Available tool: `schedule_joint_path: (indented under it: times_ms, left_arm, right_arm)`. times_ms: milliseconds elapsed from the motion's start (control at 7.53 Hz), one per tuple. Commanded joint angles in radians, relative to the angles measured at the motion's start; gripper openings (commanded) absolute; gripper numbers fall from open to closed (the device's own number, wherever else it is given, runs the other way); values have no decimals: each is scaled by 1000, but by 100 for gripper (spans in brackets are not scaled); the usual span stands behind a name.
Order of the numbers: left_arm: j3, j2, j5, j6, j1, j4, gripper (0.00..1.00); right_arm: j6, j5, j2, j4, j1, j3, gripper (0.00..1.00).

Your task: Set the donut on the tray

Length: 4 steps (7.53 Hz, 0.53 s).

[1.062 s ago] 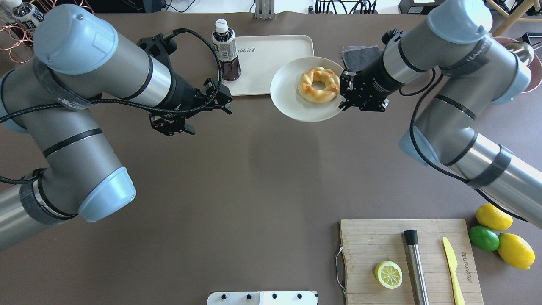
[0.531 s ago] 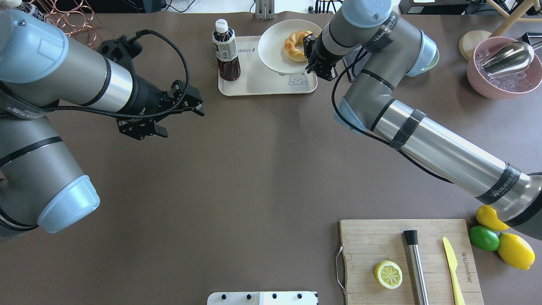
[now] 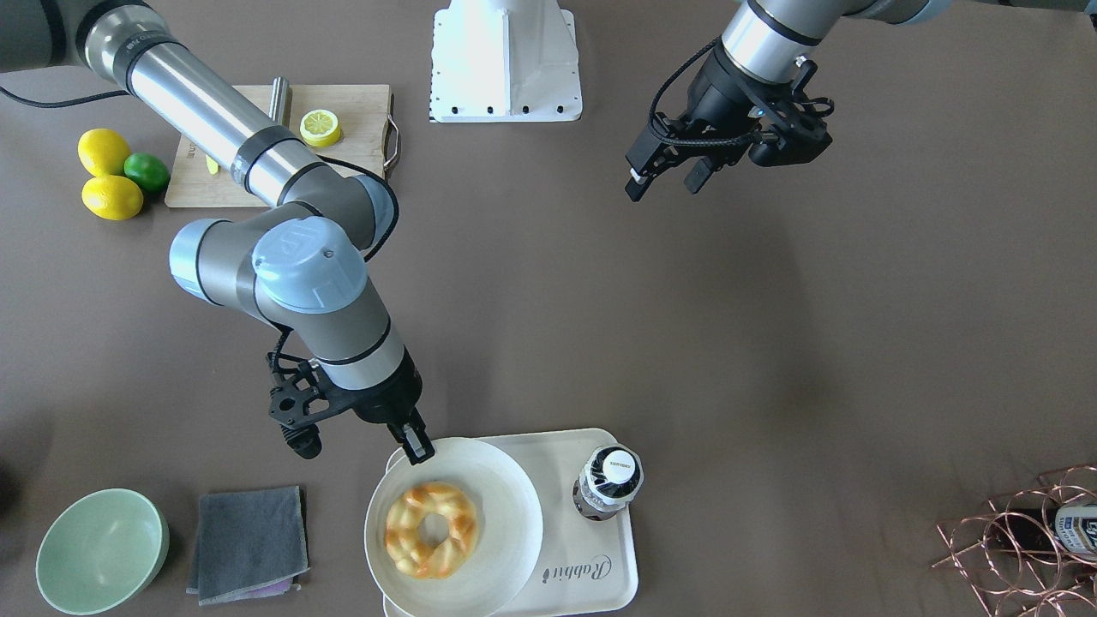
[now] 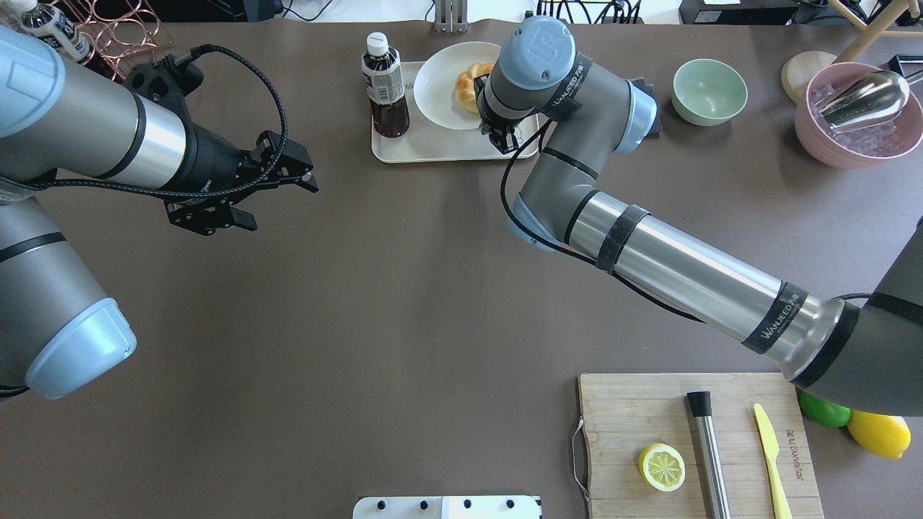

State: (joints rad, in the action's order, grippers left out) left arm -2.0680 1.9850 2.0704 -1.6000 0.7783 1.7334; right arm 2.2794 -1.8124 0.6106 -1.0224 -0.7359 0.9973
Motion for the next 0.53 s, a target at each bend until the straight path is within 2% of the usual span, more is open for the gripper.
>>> schedule_joint_path:
  times_ms: [0,265,398]
  left_arm:
    - [-1,-3,0,0,1,0,98]
    - [-3,-5,4,2,2,-9,98]
    - [-7,-3,8,15,6,-29,98]
  right_arm:
    - [46,86,-6,-7,4,-12,99]
    - [-22,67,-6,-22,1,35,100]
    - [-75,50,-5,-85,-5,91,100]
